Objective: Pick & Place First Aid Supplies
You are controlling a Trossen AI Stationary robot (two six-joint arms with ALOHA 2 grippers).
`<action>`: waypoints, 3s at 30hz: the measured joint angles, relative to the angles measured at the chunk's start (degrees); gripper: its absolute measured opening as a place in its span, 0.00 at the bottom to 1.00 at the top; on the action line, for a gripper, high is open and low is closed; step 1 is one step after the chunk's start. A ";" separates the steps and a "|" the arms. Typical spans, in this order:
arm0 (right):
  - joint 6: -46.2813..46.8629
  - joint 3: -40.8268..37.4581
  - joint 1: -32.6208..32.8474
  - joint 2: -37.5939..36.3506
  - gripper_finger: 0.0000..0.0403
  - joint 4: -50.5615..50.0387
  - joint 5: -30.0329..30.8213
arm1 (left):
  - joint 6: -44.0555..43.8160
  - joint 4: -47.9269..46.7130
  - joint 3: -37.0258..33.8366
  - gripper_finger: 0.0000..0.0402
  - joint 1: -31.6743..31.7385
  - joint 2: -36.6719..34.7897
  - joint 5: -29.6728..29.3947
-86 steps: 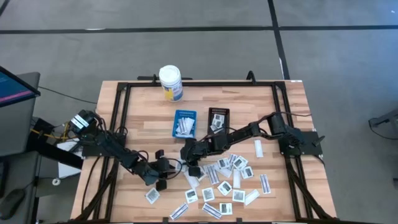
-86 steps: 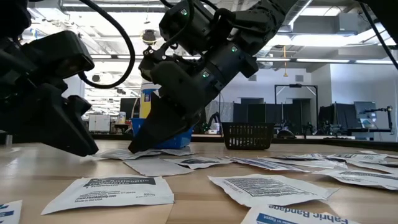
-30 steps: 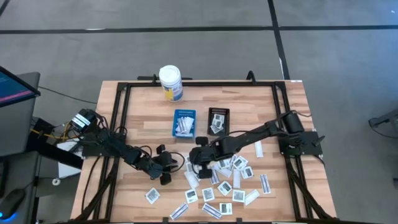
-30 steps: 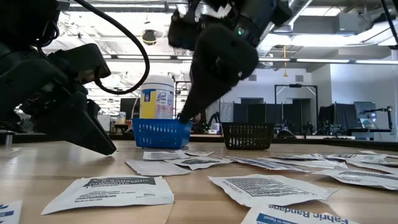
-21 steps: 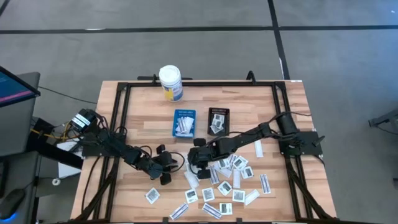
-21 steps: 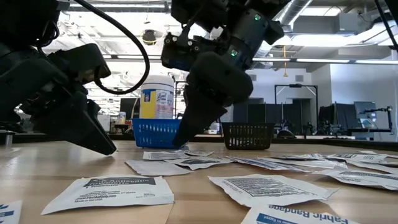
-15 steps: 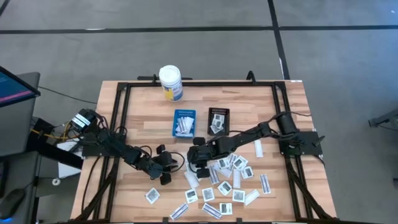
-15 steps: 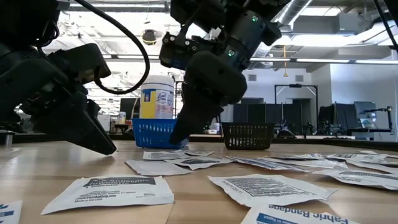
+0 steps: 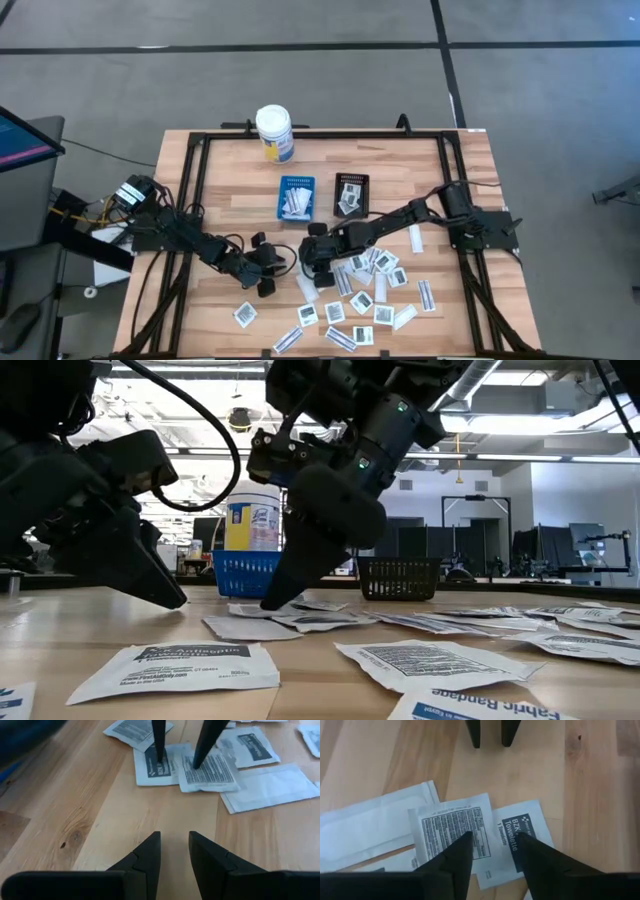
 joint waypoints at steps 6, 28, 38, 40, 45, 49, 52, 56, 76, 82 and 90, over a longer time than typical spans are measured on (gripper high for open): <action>-0.22 -0.04 -0.22 0.02 0.12 -0.68 0.03 | -0.01 -0.08 -0.07 0.25 0.00 0.00 0.01; 3.02 -0.33 0.85 -8.01 0.01 -15.42 12.78 | -0.02 -0.08 -0.07 0.25 0.00 0.00 0.03; 14.93 -2.95 -0.08 -21.91 0.00 -34.29 36.23 | -0.26 0.14 -0.44 0.25 -0.01 0.00 0.01; 15.02 -5.30 -1.67 -24.96 0.00 -33.65 36.54 | -0.77 0.21 -0.46 0.25 -0.09 0.00 -0.02; 17.10 -12.82 -8.95 -29.41 0.00 -32.13 33.11 | -1.52 0.34 -0.51 0.25 -0.09 0.00 -0.02; 17.86 -17.68 -14.29 -29.73 0.00 -27.32 28.50 | -1.29 0.47 -0.53 0.25 -0.07 0.00 -0.02; 15.08 -19.23 -16.14 -29.75 0.01 -21.60 21.23 | -1.25 0.58 -0.62 0.25 0.03 0.00 0.01; 11.95 -19.28 -16.12 -29.83 0.04 -17.41 18.78 | -1.15 0.74 -0.64 0.25 0.11 0.00 0.03; 13.21 -17.39 -4.27 -28.83 0.27 -5.57 11.47 | -1.11 0.95 -0.66 0.25 0.11 0.00 0.03; -1.08 -17.37 0.88 -20.90 0.27 7.82 5.63 | -1.11 1.08 -0.70 0.25 0.11 0.00 0.03; -7.14 -10.38 1.14 -9.94 0.30 6.22 2.63 | -1.09 1.23 -0.84 0.25 0.11 0.00 0.03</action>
